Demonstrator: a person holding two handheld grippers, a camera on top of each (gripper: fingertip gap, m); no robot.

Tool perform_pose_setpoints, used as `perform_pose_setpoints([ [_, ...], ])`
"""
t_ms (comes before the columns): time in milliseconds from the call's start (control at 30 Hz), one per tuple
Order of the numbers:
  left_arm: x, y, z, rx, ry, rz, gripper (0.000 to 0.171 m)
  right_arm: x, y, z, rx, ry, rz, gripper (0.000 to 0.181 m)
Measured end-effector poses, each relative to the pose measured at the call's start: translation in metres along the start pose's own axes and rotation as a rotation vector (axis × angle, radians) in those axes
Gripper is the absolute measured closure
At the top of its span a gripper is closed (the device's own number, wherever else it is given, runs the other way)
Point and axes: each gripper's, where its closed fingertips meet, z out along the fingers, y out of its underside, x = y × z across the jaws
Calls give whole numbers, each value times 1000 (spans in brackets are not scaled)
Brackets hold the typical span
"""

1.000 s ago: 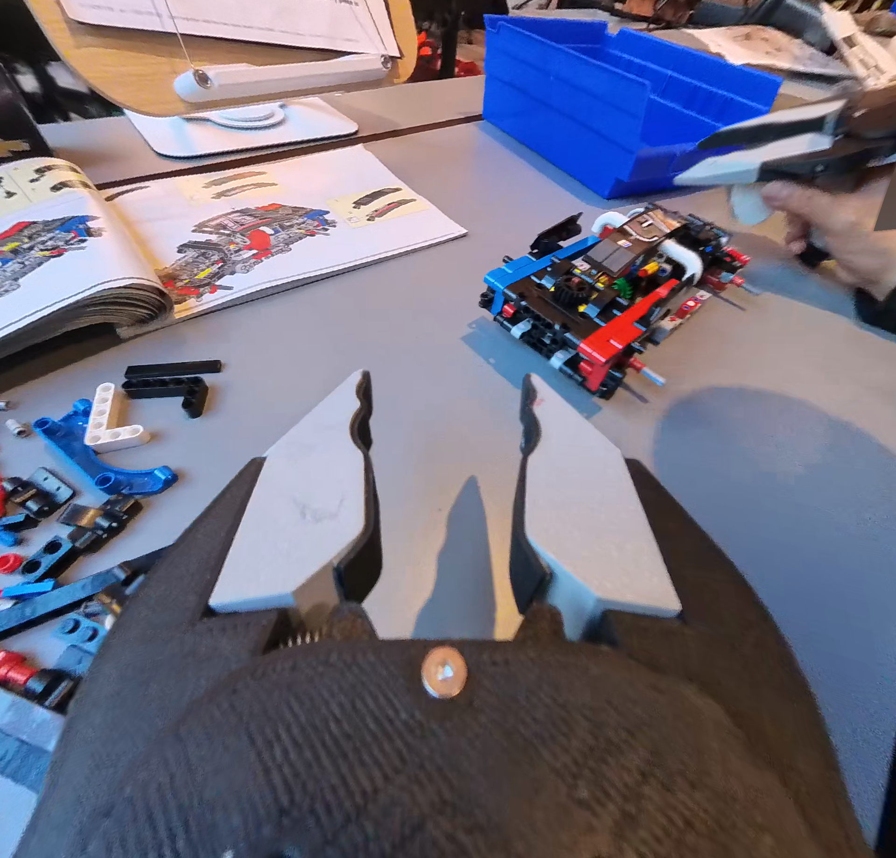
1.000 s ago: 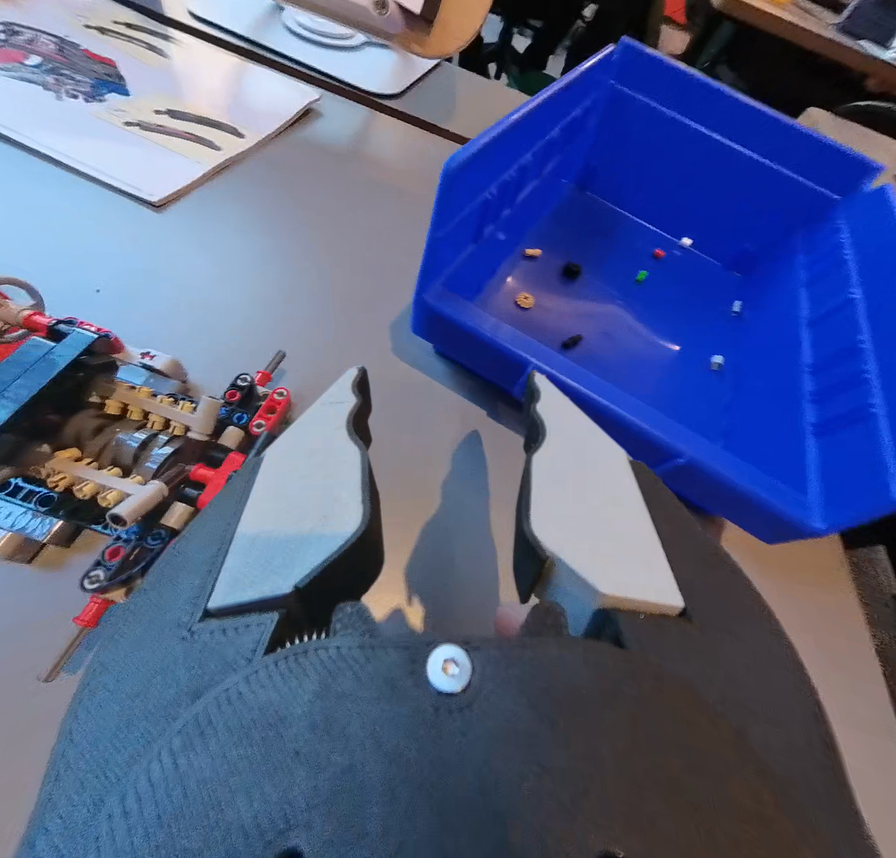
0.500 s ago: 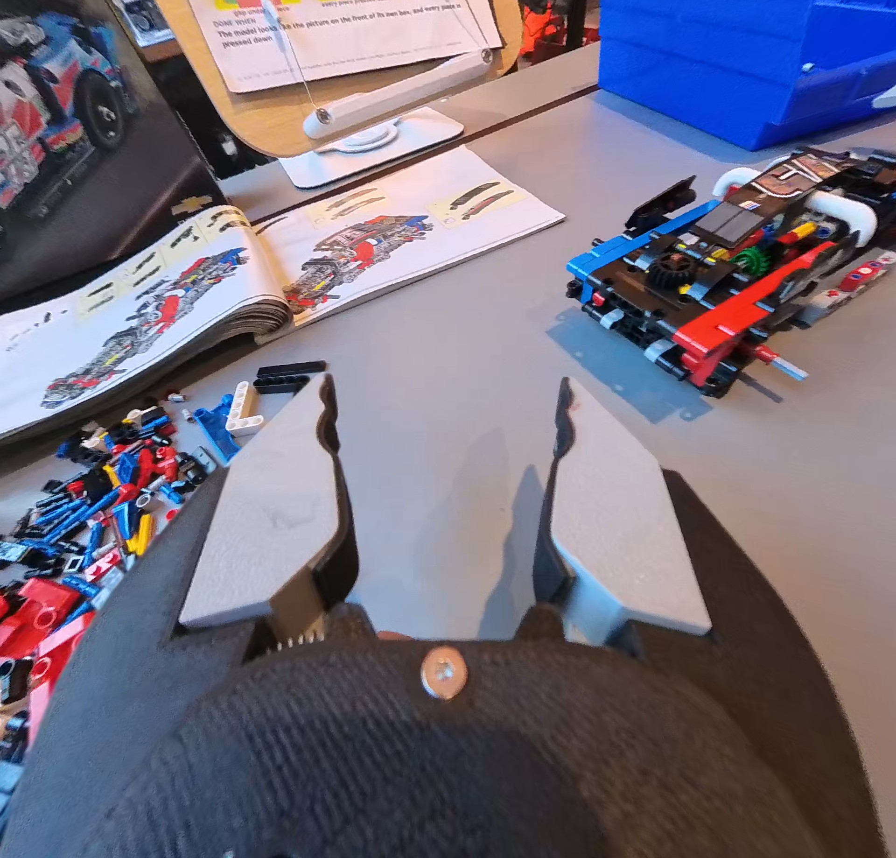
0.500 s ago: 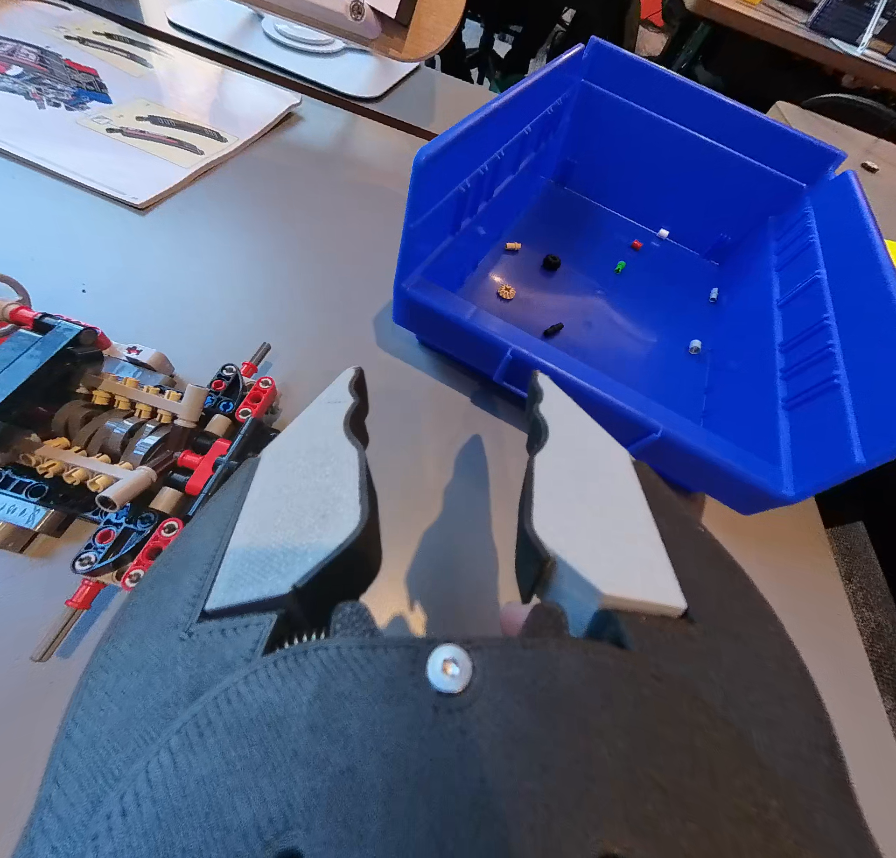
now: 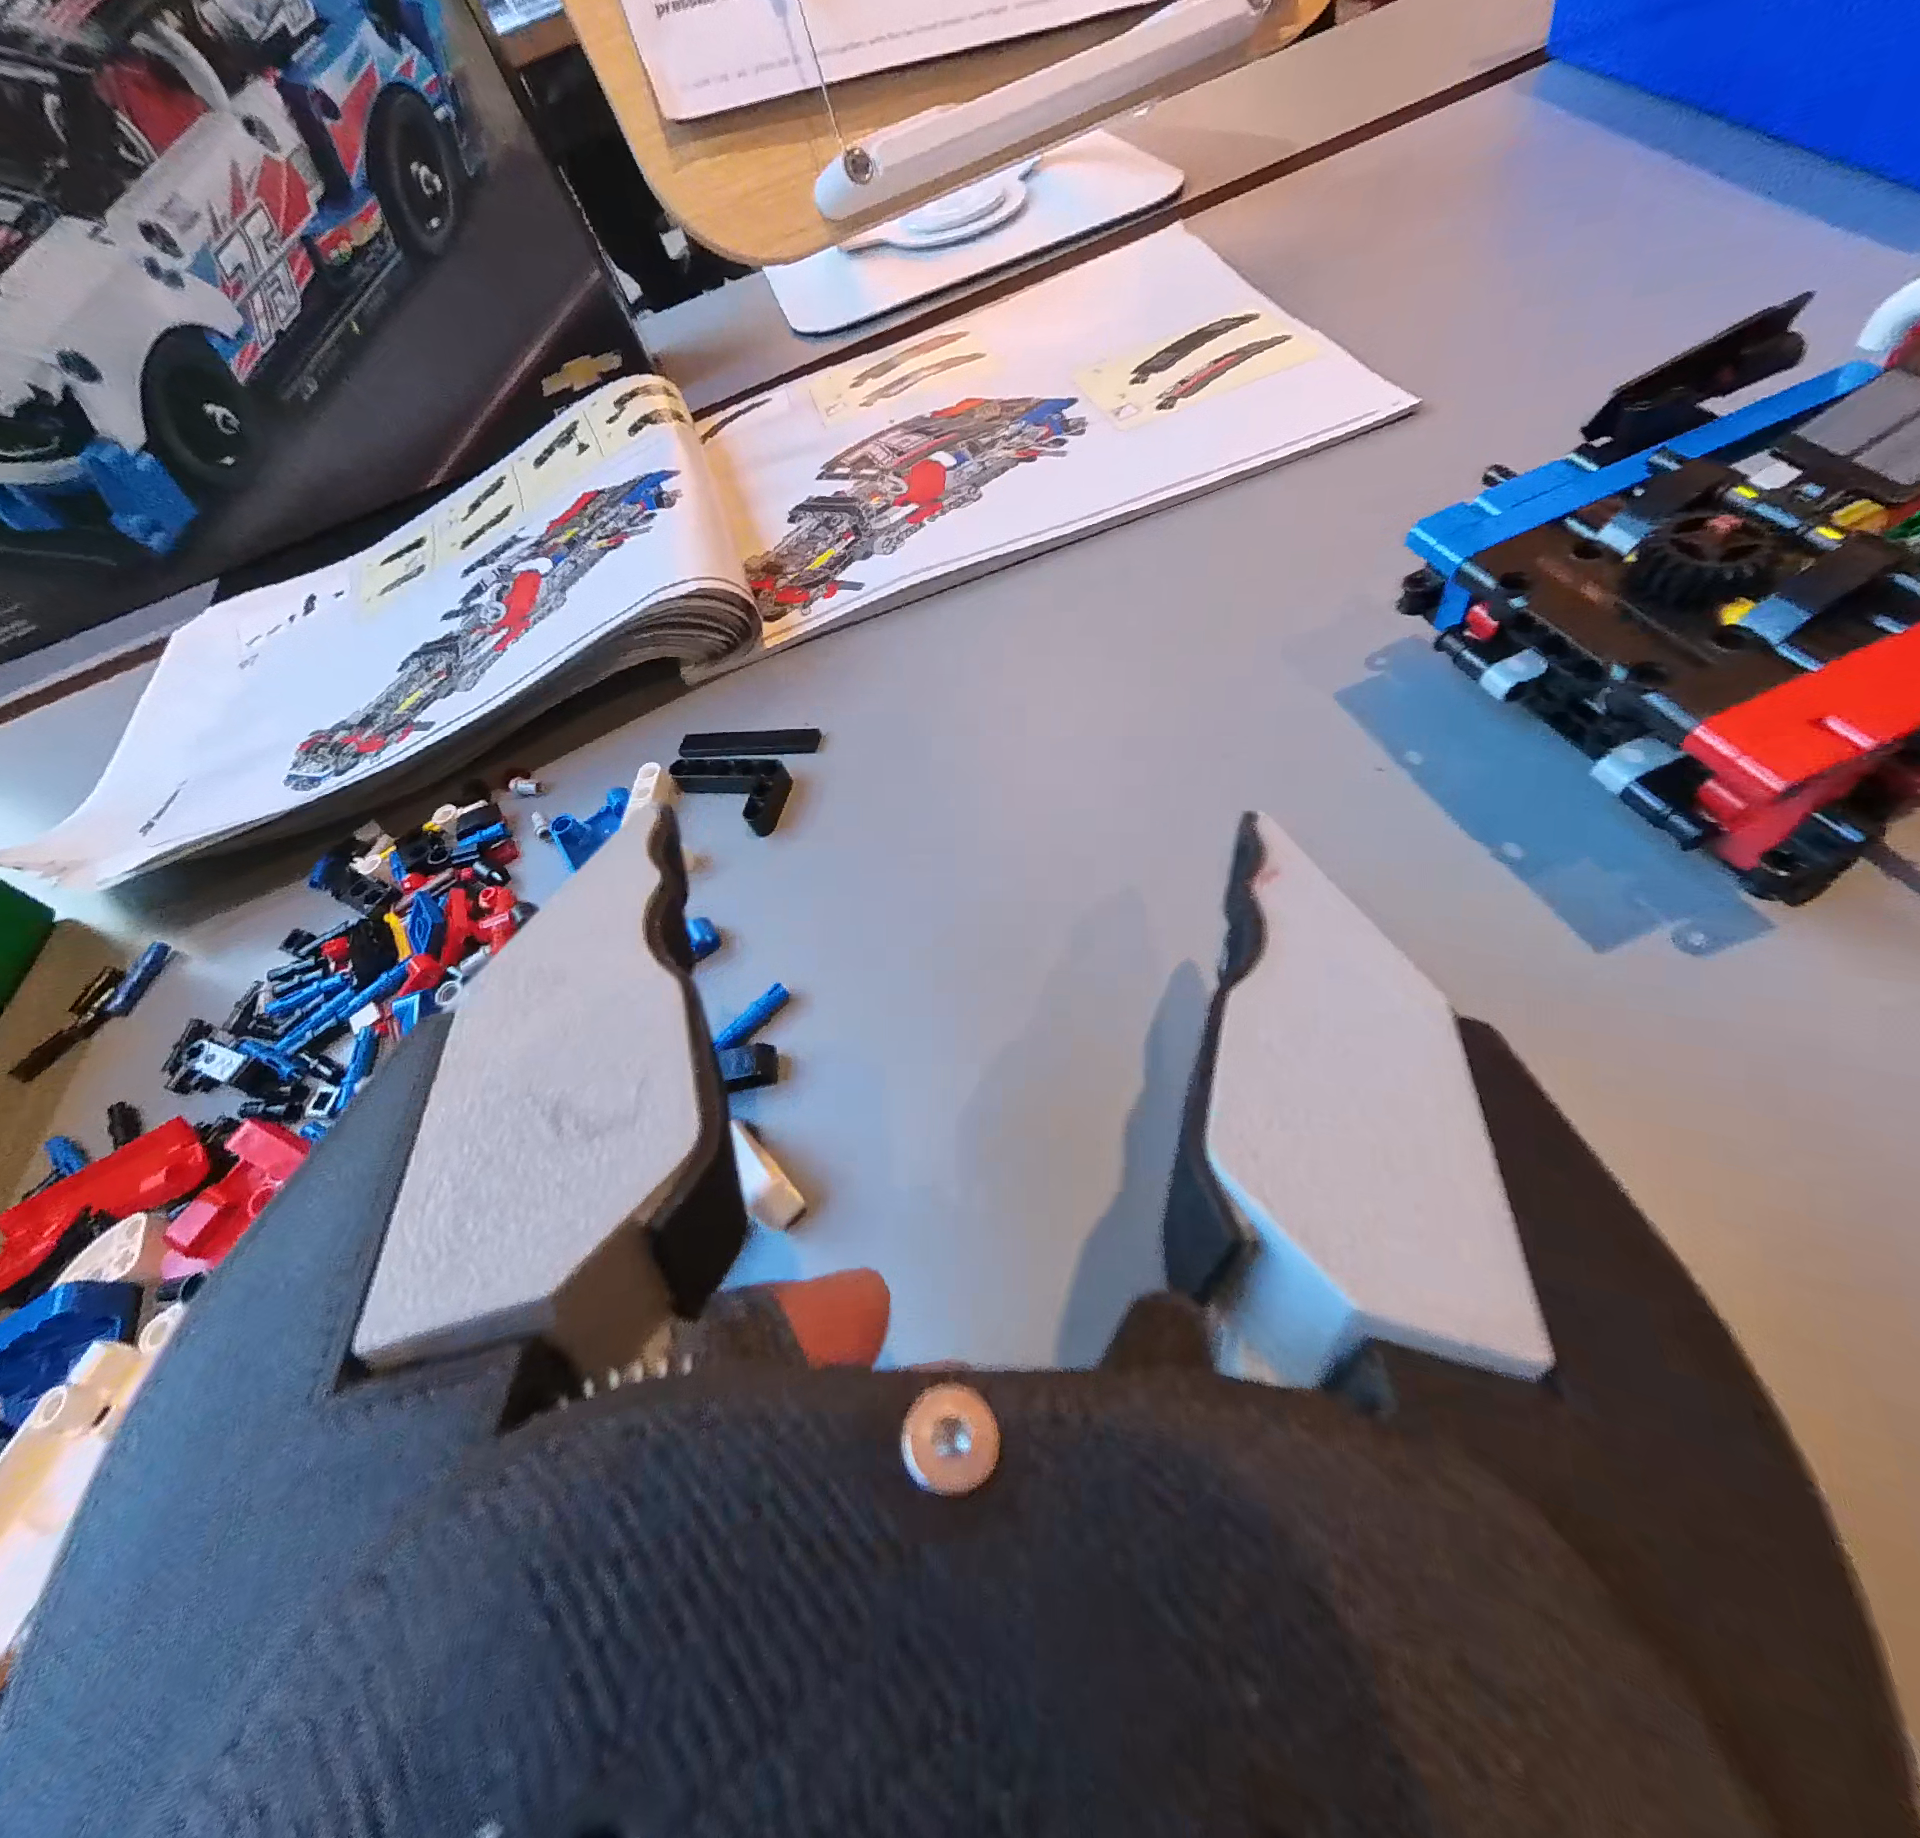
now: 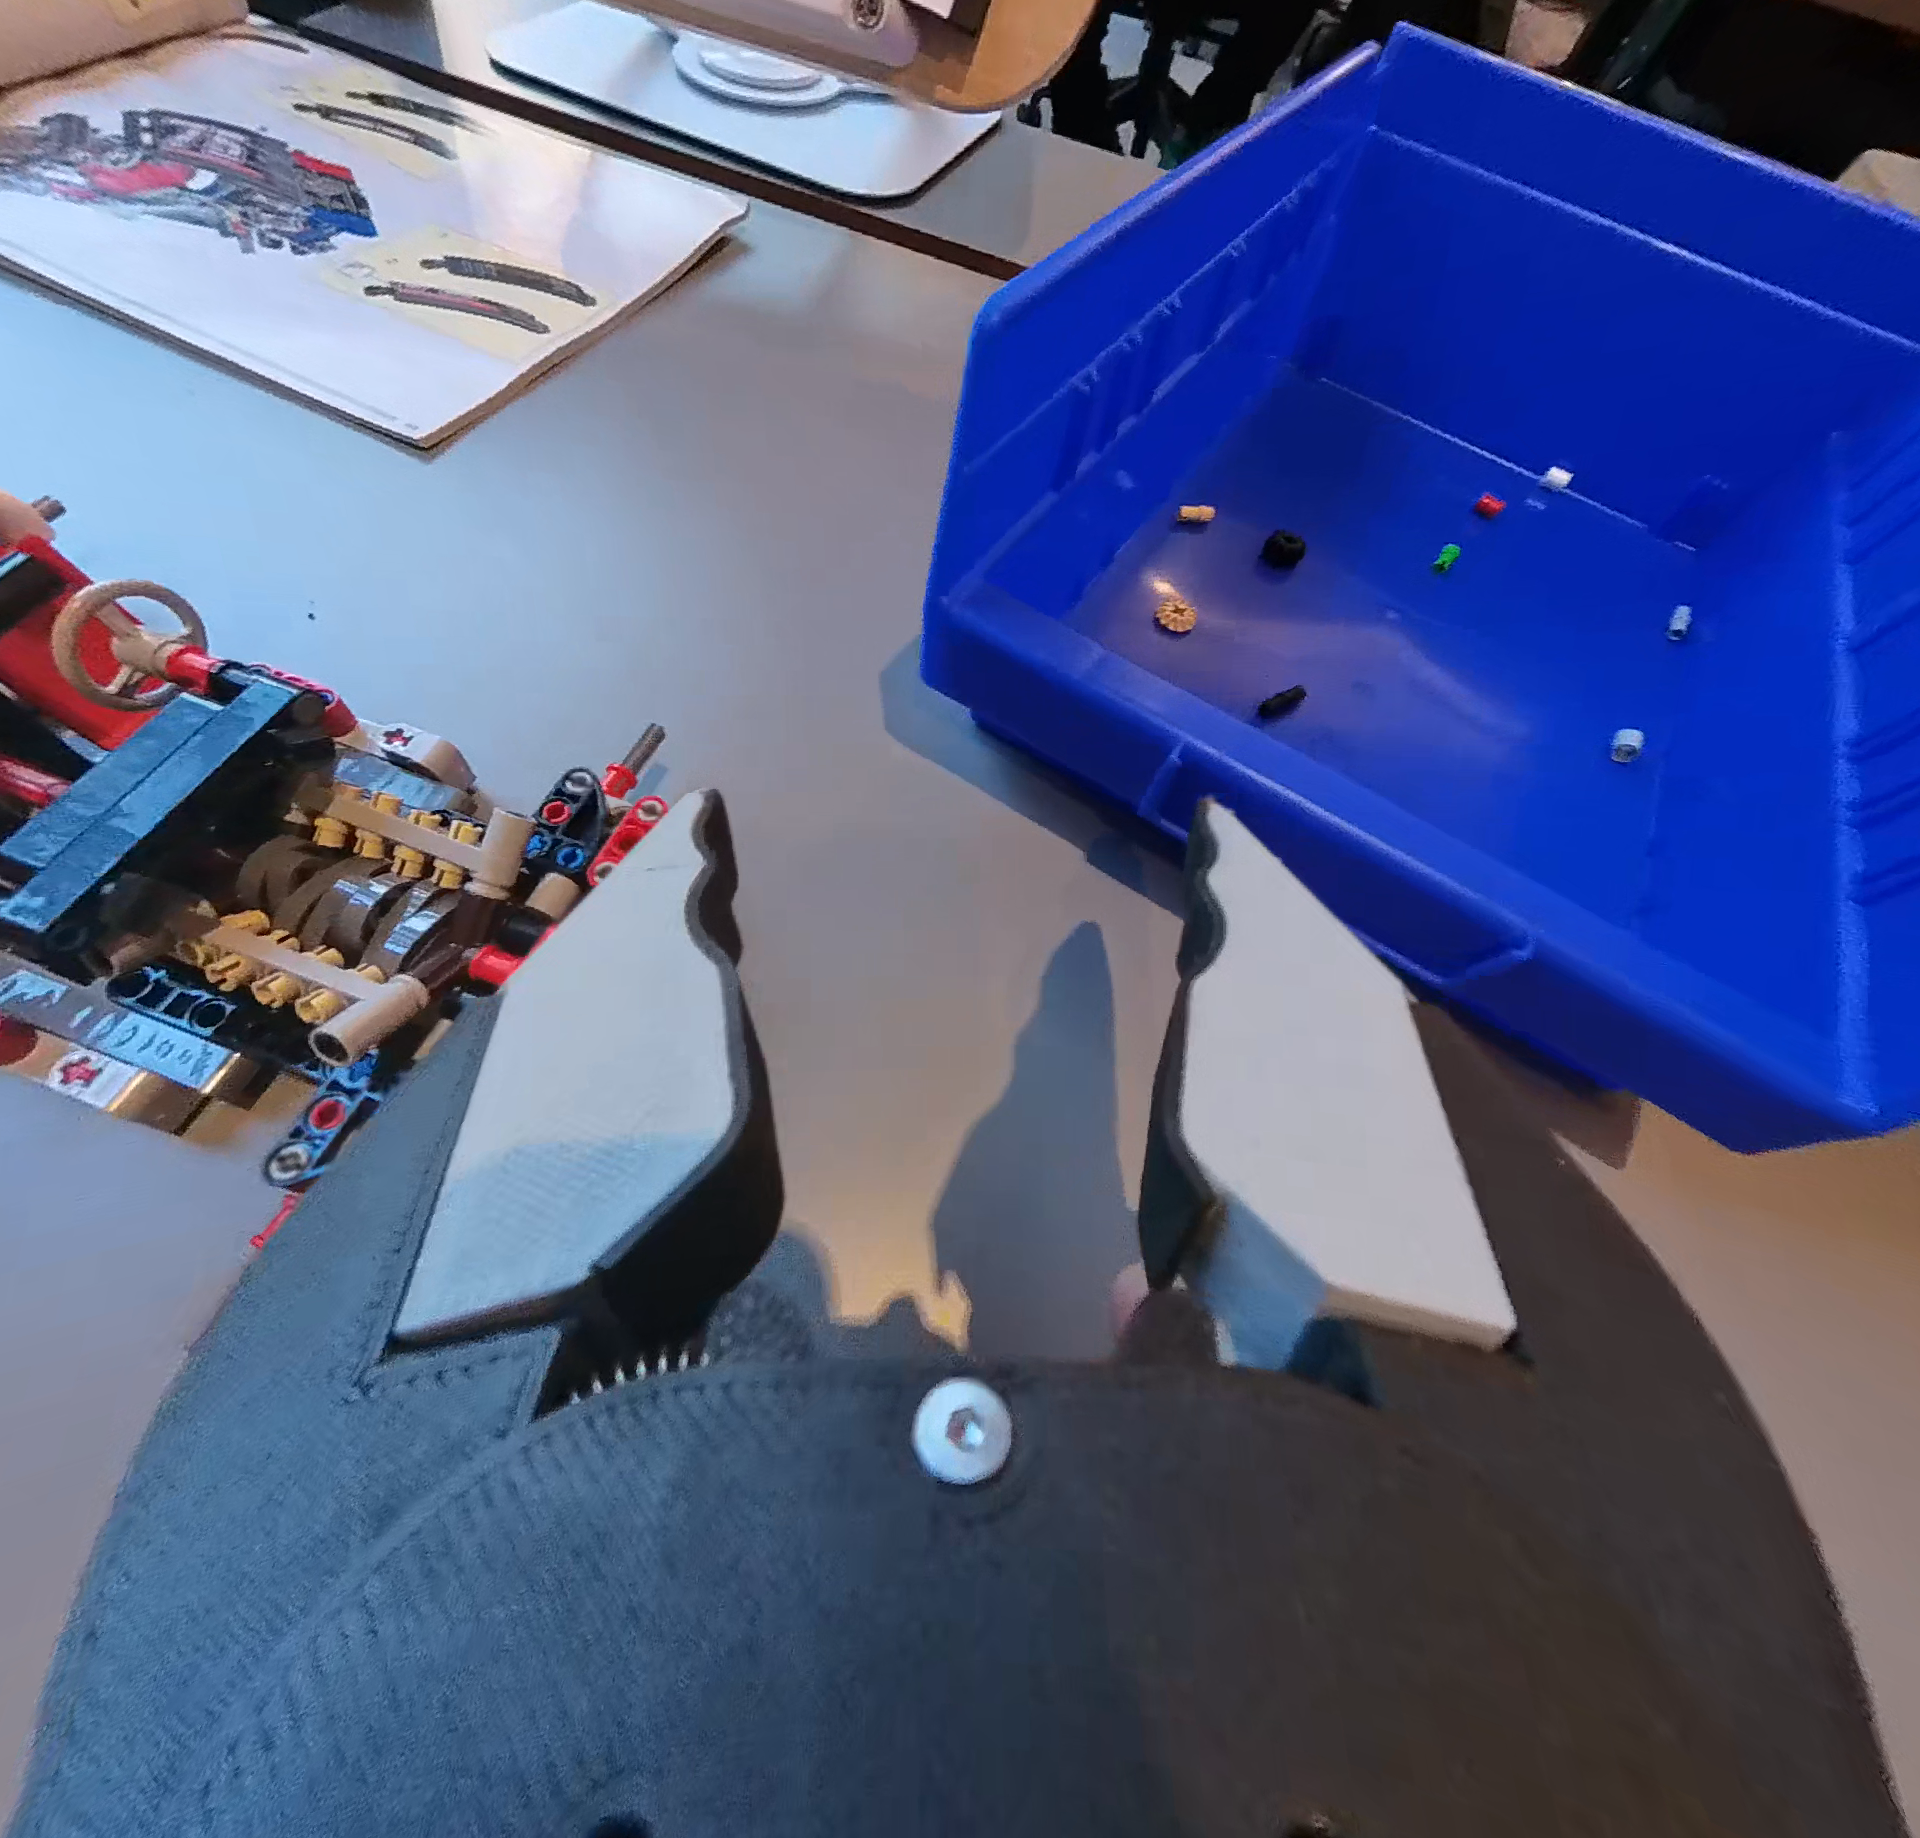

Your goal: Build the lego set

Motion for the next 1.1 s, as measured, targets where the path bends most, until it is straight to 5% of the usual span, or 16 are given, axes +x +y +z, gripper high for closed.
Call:
perform_pose_setpoints([
  [300,-6,-2,4,3,-29,-18,55,8,2,2,-5,47,-46,106],
  [367,-8,1,6,-17,-40,-27,77,9,2,4,-1,71,-96,121],
  [567,-3,3,8,-34,4,-38,64,-2,-6,4,31,17,-89,126],
  [1100,8,3,13,-50,80,-2,66,-6,-22,4,133,-57,9,123],
])
